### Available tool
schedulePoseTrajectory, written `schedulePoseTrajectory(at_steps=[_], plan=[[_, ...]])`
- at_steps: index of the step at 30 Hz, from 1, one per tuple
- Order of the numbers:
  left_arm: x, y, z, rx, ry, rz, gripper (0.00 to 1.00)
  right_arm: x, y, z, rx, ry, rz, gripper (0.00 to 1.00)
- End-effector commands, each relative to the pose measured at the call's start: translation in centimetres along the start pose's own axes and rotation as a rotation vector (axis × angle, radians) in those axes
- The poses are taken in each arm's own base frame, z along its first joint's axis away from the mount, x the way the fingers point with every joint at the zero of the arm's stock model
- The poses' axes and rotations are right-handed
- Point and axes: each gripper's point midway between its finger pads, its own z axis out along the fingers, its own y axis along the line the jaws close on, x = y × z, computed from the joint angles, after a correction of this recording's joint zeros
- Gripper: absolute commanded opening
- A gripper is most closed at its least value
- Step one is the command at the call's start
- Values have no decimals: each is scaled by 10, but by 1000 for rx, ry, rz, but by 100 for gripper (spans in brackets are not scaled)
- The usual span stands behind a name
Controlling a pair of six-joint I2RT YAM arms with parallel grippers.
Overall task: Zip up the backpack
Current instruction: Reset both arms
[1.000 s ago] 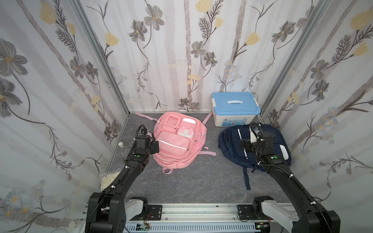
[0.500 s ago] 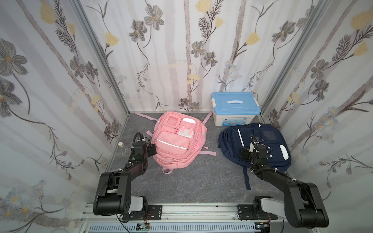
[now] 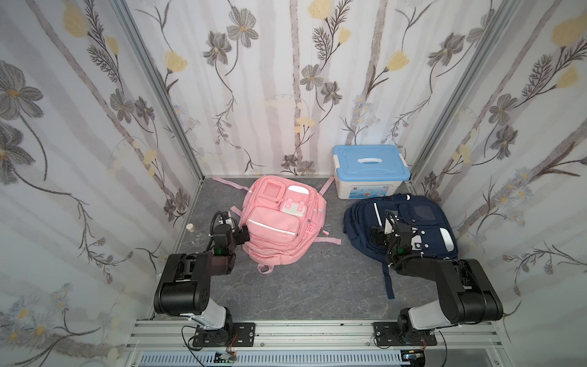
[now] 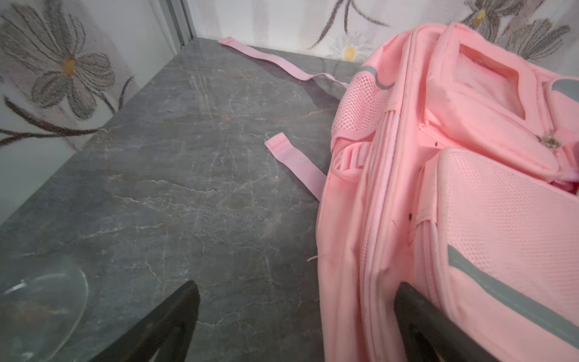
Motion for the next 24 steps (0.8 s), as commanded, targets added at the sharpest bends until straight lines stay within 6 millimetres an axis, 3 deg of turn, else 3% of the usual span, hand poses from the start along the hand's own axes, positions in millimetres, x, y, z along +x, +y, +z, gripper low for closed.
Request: schedulePoseTrajectory(at_steps=[1, 24], plan=[[-19, -13, -1, 69, -81, 35, 100, -12, 0, -1, 3, -54, -6, 100], [-21, -14, 0, 69, -80, 31, 100, -12, 13, 0, -78, -46, -34, 100]])
